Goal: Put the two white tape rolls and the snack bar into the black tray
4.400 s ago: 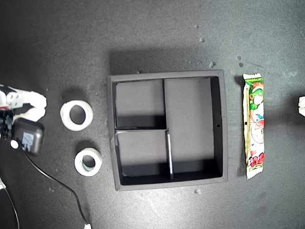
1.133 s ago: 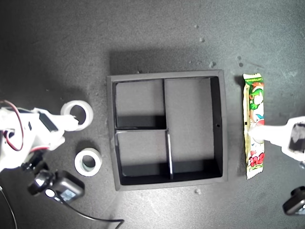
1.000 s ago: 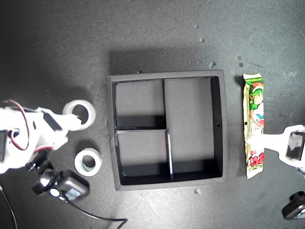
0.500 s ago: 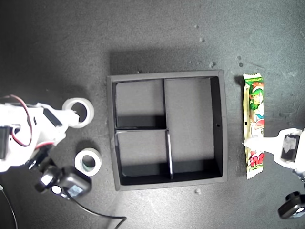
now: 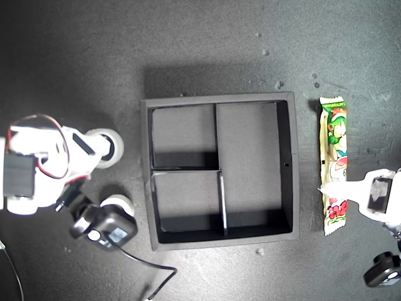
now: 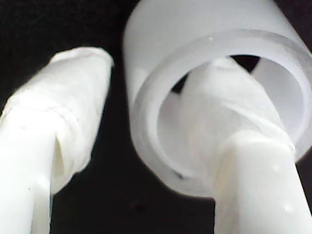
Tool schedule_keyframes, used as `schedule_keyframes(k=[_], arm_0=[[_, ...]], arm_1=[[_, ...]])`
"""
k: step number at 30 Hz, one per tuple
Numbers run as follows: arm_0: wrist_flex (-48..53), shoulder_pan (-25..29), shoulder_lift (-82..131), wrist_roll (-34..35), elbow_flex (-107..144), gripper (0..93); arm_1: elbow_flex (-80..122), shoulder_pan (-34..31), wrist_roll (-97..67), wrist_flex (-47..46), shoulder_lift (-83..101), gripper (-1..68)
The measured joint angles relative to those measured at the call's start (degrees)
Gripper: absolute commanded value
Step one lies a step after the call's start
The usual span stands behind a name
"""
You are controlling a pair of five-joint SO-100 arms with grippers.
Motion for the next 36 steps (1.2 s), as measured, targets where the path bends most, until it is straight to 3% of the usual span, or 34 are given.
schedule_keyframes(k=[4,14,18,26,31,36], arm_0=[[-0.35,-1.58,-6.50,0.09,-2.99,0.1],[2.72,-2.55,-9.67,0.35,-8.00,0.0],[9.40,-2.46,-7.03,1.32,-12.74,0.0],[29.18,-2.37,-10.20,6.24,-38.94,0.0],[41.31,-3.08,-22.32,9.23,-63.19,0.0],[43.77,-4.66,-31.03,10.28,-74.71,0.0]], arm_1=[[0.00,0.35,0.00,-0.44,-2.11,20.0],[-4.22,7.47,0.00,7.03,-15.73,20.6],[-4.31,8.44,-7.03,8.00,-15.82,19.5],[-0.97,7.29,-8.96,0.97,-16.17,18.3],[1.85,6.68,-7.47,-3.87,-16.52,12.6],[2.90,5.89,-6.33,-6.15,-16.70,9.1]])
